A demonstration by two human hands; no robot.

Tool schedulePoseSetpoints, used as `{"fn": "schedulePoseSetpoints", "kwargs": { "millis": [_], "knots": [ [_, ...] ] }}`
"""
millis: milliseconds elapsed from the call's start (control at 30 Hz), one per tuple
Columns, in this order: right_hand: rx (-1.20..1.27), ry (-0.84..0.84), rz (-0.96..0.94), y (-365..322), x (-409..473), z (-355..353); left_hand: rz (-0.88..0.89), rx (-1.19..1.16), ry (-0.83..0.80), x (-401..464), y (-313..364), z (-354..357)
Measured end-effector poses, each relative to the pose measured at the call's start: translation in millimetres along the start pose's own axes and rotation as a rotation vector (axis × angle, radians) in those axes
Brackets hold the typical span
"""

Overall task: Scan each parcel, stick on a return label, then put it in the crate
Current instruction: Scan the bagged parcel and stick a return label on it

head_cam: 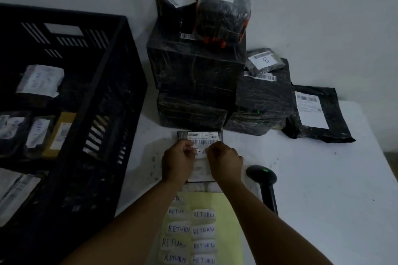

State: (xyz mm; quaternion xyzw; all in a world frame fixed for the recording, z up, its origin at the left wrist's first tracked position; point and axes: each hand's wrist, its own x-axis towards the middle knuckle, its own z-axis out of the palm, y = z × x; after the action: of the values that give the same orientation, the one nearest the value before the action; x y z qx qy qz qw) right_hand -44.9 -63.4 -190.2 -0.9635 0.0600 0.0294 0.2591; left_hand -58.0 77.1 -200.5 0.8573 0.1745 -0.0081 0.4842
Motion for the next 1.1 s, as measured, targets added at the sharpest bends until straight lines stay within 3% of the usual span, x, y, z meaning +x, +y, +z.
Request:
{"fn": "schedulePoseSetpoints", "kwargs": {
  "millis": [200,533,667,800,1100],
  "knots": [
    [-0.108,0.054,-0.016,2,2,16,0.052,0.073,0.044,4,-8,8],
    [0.128,0.075,0.186,5,5,19,-0.084,0.083,0.167,6,-5,6],
    [0.148,0.046,0.195,5,5,15,-0.097,0.134,0.103,10,-3,-4],
    [-0.005,0.026,0.176,8,-8,16,-0.068,0.219,0.009,1,-5,-8],
    [0.121,-0.073,0.274,10,3,12,-0.144,0.045,-0.002,2,0,-12]
  ]
}}
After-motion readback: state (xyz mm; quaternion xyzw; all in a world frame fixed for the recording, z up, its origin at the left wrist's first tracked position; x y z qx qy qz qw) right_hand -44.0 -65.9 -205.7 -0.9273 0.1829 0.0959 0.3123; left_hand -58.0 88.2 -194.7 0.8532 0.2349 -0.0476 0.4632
